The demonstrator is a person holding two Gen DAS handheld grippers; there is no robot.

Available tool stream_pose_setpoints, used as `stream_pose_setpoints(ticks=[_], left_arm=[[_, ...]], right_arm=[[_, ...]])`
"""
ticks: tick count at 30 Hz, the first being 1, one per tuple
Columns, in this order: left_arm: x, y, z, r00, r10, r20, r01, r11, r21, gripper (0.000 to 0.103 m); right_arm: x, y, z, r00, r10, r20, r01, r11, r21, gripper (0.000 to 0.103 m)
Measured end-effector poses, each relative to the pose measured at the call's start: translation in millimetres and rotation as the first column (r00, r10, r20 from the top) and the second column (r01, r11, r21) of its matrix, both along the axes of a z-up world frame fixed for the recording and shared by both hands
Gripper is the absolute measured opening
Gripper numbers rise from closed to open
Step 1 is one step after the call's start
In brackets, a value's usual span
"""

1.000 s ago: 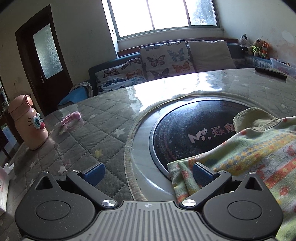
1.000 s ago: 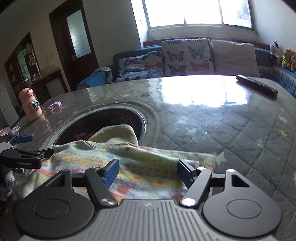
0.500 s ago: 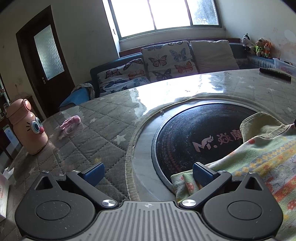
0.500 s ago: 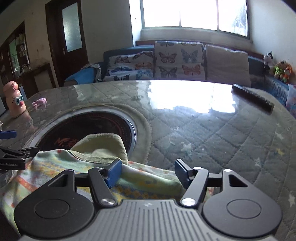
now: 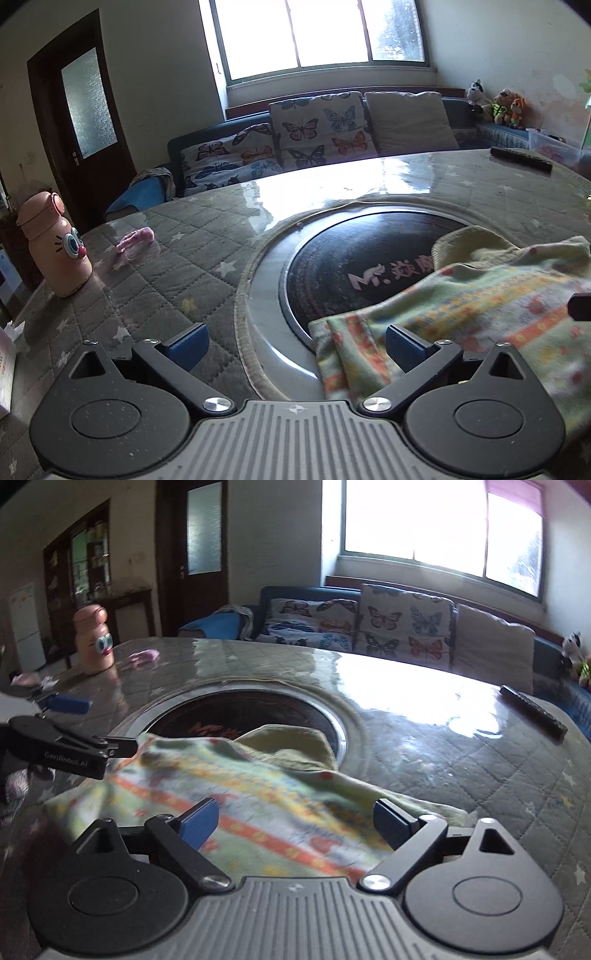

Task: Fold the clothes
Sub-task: 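Move both open grippers to the edge of the folded shirt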

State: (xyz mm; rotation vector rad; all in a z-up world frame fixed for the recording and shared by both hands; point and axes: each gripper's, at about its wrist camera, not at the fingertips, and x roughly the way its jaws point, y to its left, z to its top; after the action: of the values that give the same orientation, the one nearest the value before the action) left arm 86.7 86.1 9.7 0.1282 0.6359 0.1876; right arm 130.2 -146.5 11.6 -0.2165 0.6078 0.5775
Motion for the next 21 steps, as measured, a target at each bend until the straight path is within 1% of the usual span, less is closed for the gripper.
stream_pose_setpoints(ticks=[4, 8, 10, 12, 18, 21], left_arm=[[-14.6, -6.2, -3.9, 1.000, -0.011, -0.003, 0.011, 1.000, 0.014, 0.103], [-22.9, -8.2, -11.3, 1.000, -0.006, -0.015, 0.006, 1.000, 0.029, 0.103], [-25.7, -6.3, -11.6, 1.000, 0.002, -0.015, -0.001, 1.000, 0.021, 0.103], [-28.4, -4.2, -11.2, 1.000, 0.009, -0.015, -0.009, 1.000, 0.011, 0.103], [-35.8, -1.9, -10.3, 0.999, 0.026, -0.019, -0.027, 0.999, -0.026, 0.103], [-40.8, -0.6, -9.0, 0.999, 0.035, -0.022, -0.036, 0.998, -0.049, 0.103]], right_arm=[[-18.6, 10.6, -6.0, 0.999, 0.036, 0.029, -0.035, 0.998, -0.044, 0.098], [-30.1, 16.2, -17.3, 0.998, 0.066, 0.016, -0.065, 0.994, -0.083, 0.100], [-33.3, 14.0, -14.4, 0.998, 0.062, 0.021, -0.060, 0.995, -0.076, 0.100], [-37.3, 8.8, -11.1, 0.998, 0.049, 0.032, -0.047, 0.996, -0.070, 0.103], [-41.2, -3.9, -15.0, 1.000, 0.019, 0.011, -0.018, 0.998, -0.060, 0.103], [-44.4, -12.9, -10.0, 1.000, -0.008, 0.030, 0.009, 0.999, -0.044, 0.103]])
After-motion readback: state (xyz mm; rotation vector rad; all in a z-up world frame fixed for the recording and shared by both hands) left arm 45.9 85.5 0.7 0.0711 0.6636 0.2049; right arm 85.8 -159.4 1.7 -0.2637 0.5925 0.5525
